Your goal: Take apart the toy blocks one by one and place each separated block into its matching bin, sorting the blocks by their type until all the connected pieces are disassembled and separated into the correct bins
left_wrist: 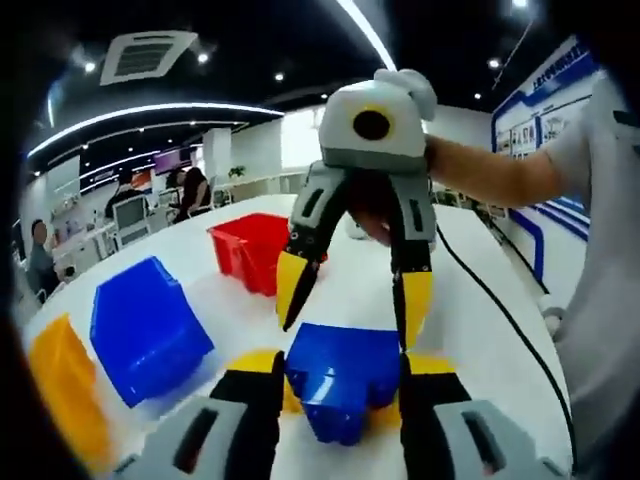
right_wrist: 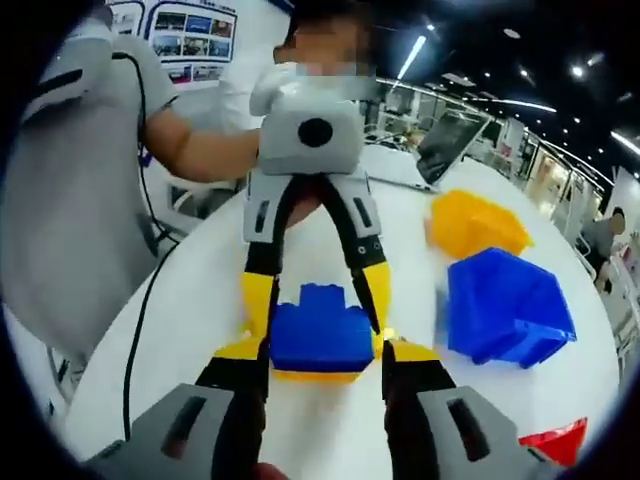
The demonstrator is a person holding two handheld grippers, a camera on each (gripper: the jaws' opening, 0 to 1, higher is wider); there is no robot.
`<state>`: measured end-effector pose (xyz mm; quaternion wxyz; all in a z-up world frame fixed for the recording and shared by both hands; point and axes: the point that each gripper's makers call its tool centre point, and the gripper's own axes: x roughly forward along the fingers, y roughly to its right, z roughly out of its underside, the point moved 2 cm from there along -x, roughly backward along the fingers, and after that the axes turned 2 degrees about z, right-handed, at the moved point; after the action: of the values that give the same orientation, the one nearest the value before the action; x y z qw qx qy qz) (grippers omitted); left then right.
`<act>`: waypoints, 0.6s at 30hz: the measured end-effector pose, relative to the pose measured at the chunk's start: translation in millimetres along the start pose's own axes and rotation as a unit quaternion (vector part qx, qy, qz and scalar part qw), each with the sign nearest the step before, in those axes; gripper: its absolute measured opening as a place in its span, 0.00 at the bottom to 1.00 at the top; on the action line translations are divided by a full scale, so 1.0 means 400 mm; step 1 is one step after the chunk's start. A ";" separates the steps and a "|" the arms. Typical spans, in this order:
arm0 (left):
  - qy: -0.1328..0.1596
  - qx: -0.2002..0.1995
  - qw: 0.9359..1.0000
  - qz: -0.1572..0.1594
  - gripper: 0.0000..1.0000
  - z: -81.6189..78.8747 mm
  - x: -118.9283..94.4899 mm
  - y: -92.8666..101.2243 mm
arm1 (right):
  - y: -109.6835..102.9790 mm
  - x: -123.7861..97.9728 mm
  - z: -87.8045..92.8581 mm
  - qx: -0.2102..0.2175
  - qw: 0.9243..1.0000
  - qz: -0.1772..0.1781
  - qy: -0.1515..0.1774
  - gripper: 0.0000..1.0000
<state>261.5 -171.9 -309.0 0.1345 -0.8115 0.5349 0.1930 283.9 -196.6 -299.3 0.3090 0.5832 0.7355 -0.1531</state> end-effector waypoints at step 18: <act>-0.029 0.055 0.998 0.016 0.44 0.004 0.015 0.000 | -0.042 0.007 0.005 0.017 0.999 0.031 -0.030 0.43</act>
<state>263.4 -176.2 -313.2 0.1919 -0.7884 0.5532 0.1888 268.1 -200.4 -304.9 0.3252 0.6060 0.7049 -0.1736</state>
